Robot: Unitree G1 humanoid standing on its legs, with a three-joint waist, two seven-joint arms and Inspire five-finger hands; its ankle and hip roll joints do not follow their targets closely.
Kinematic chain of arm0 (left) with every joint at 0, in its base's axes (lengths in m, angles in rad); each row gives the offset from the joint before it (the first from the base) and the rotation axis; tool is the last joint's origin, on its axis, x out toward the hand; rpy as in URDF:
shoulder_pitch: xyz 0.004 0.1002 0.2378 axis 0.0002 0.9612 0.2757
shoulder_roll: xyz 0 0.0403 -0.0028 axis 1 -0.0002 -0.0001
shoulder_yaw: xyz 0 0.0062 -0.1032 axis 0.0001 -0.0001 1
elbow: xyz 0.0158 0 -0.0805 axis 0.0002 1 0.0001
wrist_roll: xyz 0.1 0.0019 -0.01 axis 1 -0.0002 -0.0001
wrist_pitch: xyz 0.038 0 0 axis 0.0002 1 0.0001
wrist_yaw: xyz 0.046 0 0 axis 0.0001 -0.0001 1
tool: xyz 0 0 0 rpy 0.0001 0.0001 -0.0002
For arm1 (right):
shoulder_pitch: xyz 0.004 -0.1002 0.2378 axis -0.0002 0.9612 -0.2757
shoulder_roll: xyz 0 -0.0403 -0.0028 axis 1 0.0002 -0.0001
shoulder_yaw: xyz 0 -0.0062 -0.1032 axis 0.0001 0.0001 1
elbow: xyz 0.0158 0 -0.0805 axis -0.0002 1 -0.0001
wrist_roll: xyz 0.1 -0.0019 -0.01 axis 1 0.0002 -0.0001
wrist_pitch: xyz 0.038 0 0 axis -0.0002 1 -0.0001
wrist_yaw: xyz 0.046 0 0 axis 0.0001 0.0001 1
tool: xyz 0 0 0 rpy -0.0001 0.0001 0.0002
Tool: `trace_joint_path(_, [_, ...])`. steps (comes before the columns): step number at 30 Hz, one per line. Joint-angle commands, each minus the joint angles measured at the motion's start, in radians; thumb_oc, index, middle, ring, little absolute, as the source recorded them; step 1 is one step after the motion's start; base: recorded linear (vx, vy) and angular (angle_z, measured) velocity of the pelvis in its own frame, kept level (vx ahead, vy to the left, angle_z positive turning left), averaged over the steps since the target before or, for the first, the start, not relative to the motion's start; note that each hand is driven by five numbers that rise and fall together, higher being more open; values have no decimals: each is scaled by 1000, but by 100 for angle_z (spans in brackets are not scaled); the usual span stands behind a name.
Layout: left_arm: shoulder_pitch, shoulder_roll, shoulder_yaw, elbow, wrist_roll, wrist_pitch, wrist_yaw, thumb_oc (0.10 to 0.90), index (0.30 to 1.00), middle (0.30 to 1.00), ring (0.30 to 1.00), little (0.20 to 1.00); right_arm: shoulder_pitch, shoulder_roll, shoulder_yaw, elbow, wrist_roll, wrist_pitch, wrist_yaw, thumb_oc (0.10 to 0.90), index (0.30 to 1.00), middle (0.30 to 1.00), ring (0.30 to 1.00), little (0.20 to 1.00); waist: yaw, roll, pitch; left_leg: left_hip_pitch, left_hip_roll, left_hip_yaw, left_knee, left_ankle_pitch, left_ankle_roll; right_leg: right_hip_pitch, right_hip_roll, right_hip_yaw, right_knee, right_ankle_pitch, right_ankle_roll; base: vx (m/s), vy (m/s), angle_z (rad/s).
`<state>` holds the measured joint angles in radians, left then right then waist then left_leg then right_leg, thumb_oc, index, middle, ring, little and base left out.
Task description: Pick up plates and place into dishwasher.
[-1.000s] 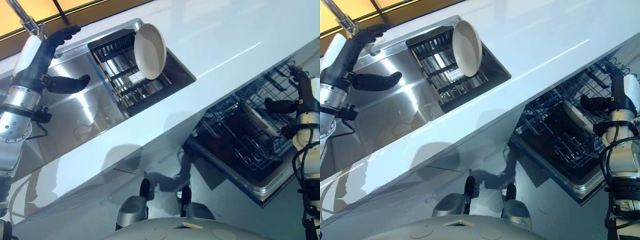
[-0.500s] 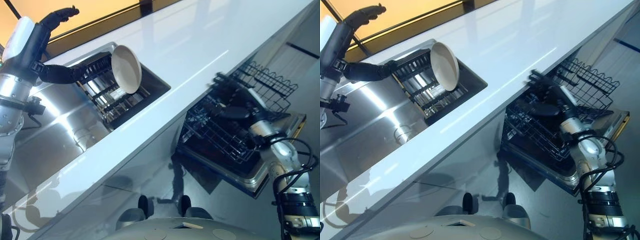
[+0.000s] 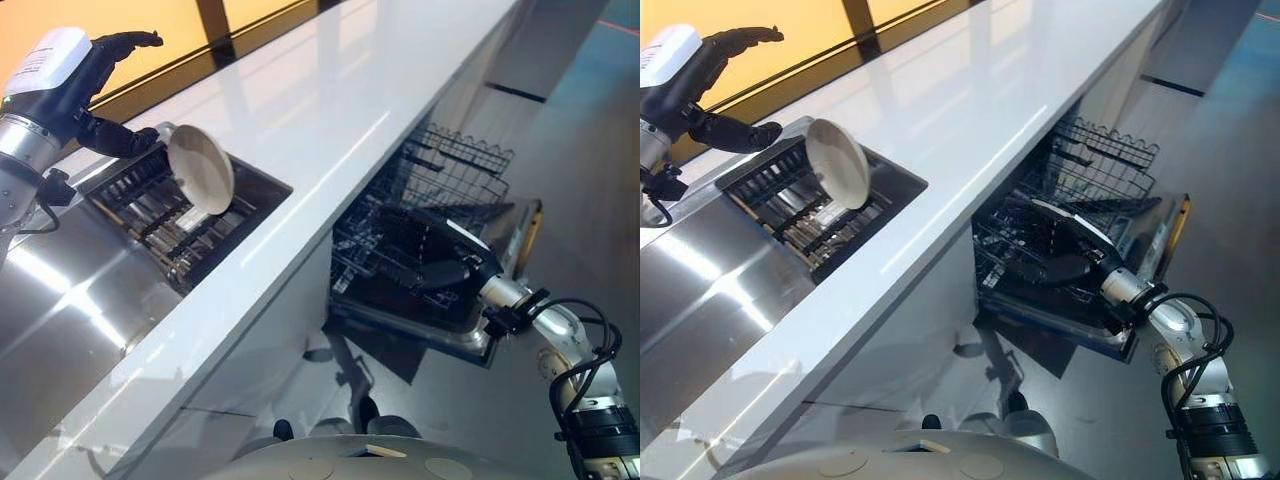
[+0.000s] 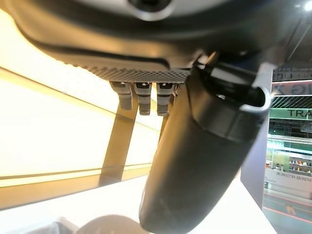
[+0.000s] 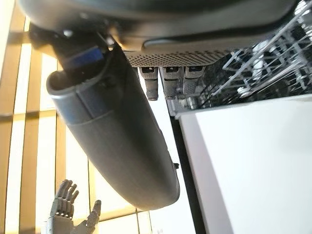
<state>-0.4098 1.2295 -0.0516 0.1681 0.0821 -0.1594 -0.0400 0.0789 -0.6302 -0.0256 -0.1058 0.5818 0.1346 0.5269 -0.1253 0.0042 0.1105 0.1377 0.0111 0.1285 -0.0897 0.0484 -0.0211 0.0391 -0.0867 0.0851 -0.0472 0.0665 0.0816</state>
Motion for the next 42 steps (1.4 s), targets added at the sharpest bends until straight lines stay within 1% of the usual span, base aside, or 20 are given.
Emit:
trace_joint_path(1, [-163, 77, 21, 87, 25, 0, 50, 800, 900, 900, 900, 900, -70, -36, -53, -113, 156, -96, 35, 800, 900, 900, 900, 900, -12, 29, -58, -27, -37, -6, 8, -49, 55, -35, -21, -19, 128, -26, 61, -16, 68, -30])
trace_joint_path(3, [-175, 79, 10, 111, 38, -6, 47, 800, 900, 900, 900, 900, -69, -21, -59, -113, 180, -91, 60, 800, 900, 900, 900, 900, -17, 31, -57, -27, -41, -1, 9, -51, 60, -42, -22, -11, 132, -20, 65, -12, 65, -19])
trace_joint_path(5, [-192, 87, -5, 134, 49, -3, 31, 800, 900, 900, 900, 900, -61, -2, -63, -107, 204, -68, 98, 800, 900, 900, 900, 900, -25, 33, -57, -28, -46, 3, 11, -56, 64, -51, -25, 1, 138, -12, 70, -8, 71, -10])
trace_joint_path(6, [-202, 95, -15, 144, 53, -3, 21, 800, 900, 900, 900, 900, -56, 2, -63, -94, 199, -54, 125, 800, 900, 900, 900, 900, -27, 34, -58, -28, -48, 6, 12, -57, 66, -55, -26, 4, 140, -8, 73, -6, 50, -9])
trace_joint_path(7, [-207, 97, -22, 150, 55, -3, 19, 800, 900, 900, 900, 900, -54, 2, -62, -88, 195, -58, 132, 800, 900, 900, 900, 900, -28, 34, -58, -29, -48, 7, 13, -58, 66, -57, -27, 5, 141, -7, 74, -11, 58, -14])
trace_joint_path(9, [-260, 125, -81, 175, 64, 8, -19, 800, 900, 900, 900, 900, -32, -15, -45, -44, 147, -49, 191, 800, 900, 900, 900, 900, -37, 35, -58, -30, -53, 12, 13, -59, 69, -67, -30, 11, 146, 7, 82, -15, 58, -14])
trace_joint_path(11, [-290, 137, -116, 180, 78, 23, -43, 800, 900, 900, 900, 900, -18, -29, -35, -33, 140, -32, 208, 800, 900, 900, 900, 900, -39, 34, -57, -30, -56, 14, 14, -59, 71, -72, -31, 14, 148, 12, 85, -13, 45, -4])
trace_joint_path(13, [-338, 158, -183, 202, 88, 25, -71, 800, 900, 900, 900, 900, -7, -45, 0, 1, 113, -35, 228, 800, 900, 900, 900, 900, -42, 33, -54, -31, -60, 15, 15, -60, 73, -79, -35, 17, 154, 23, 90, -13, 59, -7])
trace_joint_path(15, [-396, 163, -257, 223, 109, 33, -84, 800, 900, 900, 900, 900, -4, -64, 40, 19, 83, -45, 220, 800, 900, 900, 900, 900, -44, 33, -48, -31, -65, 16, 15, -60, 74, -86, -39, 19, 158, 37, 91, -6, 56, -11])
trace_joint_path(19, [-487, 172, -365, 248, 142, 38, -109, 800, 900, 900, 900, 900, -9, -70, 85, 37, 89, -38, 200, 800, 900, 900, 900, 900, -41, 33, -41, -29, -71, 17, 14, -64, 77, -88, -46, 18, 155, 55, 92, 6, 57, -6])
trace_joint_path(23, [-536, 166, -426, 266, 142, 41, -107, 800, 900, 900, 900, 900, -3, -63, 122, 26, 82, -21, 206, 800, 900, 900, 900, 900, -43, 37, -37, -28, -76, 18, 10, -65, 78, -95, -51, 24, 152, 70, 94, 16, 56, -7])
trace_joint_path(25, [-562, 155, -456, 289, 140, 34, -95, 800, 900, 900, 900, 900, 3, -49, 163, 23, 30, -24, 199, 800, 900, 900, 900, 900, -45, 39, -36, -30, -80, 16, 9, -66, 80, -102, -52, 33, 156, 82, 93, 22, 54, -7])
trace_joint_path(27, [-595, 150, -488, 299, 140, 36, -95, 800, 900, 900, 900, 900, 4, -48, 185, 25, 8, -25, 193, 800, 900, 900, 900, 900, -46, 40, -34, -29, -83, 15, 7, -67, 82, -106, -53, 36, 159, 89, 93, 26, 46, -5])
trace_joint_path(31, [-665, 137, -565, 336, 162, 35, -112, 800, 900, 900, 900, 900, 7, -46, 227, 16, 4, -12, 187, 800, 900, 900, 900, 900, -49, 41, -29, -26, -89, 15, 3, -71, 84, -118, -56, 37, 165, 107, 93, 31, 47, -6])
trace_joint_path(35, [-692, 130, -615, 358, 193, 35, -129, 800, 900, 900, 900, 900, 10, -43, 253, 4, 0, -7, 161, 800, 900, 900, 900, 900, -53, 43, -22, -24, -93, 17, 2, -75, 85, -126, -58, 37, 166, 117, 94, 23, 36, -4])
trace_joint_path(38, [-702, 128, -635, 367, 210, 42, -155, 800, 900, 900, 900, 900, 12, -38, 260, 2, -7, -7, 150, 800, 900, 900, 900, 900, -54, 44, -18, -24, -94, 20, 2, -77, 86, -130, -61, 36, 165, 123, 96, 0, 0, 0])
trace_joint_path(42, [-701, 130, -649, 377, 225, 36, -159, 800, 900, 900, 900, 900, 19, -38, 260, -3, -3, -6, 140, 800, 900, 900, 900, 900, -57, 42, -17, -20, -94, 24, 2, -82, 85, -131, -61, 37, 160, 127, 99, 8, -1, 0])
